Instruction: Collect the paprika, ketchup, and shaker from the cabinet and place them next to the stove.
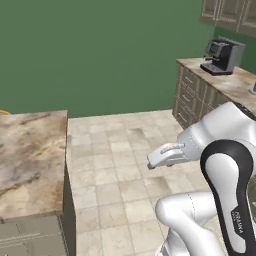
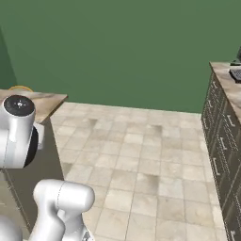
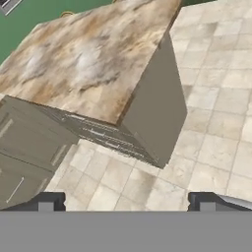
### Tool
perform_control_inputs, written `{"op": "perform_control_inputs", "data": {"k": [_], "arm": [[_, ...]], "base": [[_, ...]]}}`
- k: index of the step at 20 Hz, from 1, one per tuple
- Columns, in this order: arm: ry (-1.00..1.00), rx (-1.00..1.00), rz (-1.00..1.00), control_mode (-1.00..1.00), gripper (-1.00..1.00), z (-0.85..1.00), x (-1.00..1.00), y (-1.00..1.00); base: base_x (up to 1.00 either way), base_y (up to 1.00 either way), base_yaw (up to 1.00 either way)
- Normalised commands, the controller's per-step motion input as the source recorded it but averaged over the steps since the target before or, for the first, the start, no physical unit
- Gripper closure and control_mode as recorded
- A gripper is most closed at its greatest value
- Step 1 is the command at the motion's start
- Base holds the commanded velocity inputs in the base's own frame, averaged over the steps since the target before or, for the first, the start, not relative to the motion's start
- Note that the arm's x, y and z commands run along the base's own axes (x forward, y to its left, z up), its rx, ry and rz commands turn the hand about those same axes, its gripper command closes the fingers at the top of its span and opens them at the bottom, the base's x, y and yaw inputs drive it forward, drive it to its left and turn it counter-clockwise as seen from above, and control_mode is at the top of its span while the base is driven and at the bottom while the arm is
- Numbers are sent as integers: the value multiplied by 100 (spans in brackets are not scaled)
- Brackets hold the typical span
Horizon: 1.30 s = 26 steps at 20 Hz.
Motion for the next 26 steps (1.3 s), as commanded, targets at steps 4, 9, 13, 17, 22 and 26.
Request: {"op": "perform_control_inputs", "data": {"k": [4, 9, 13, 17, 22, 26], "arm": [[0, 0, 0, 100, -100, 0, 0, 0], [0, 0, 0, 100, -100, 0, 0, 0], [0, 0, 0, 100, -100, 0, 0, 0], [0, 0, 0, 100, -100, 0, 0, 0], [0, 0, 0, 100, -100, 0, 0, 0], [0, 0, 0, 100, -100, 0, 0, 0]], "base": [[46, -11, 59], [41, -27, 60], [7, -11, 62], [0, 30, 63], [0, 58, 58], [0, 69, 54]]}}
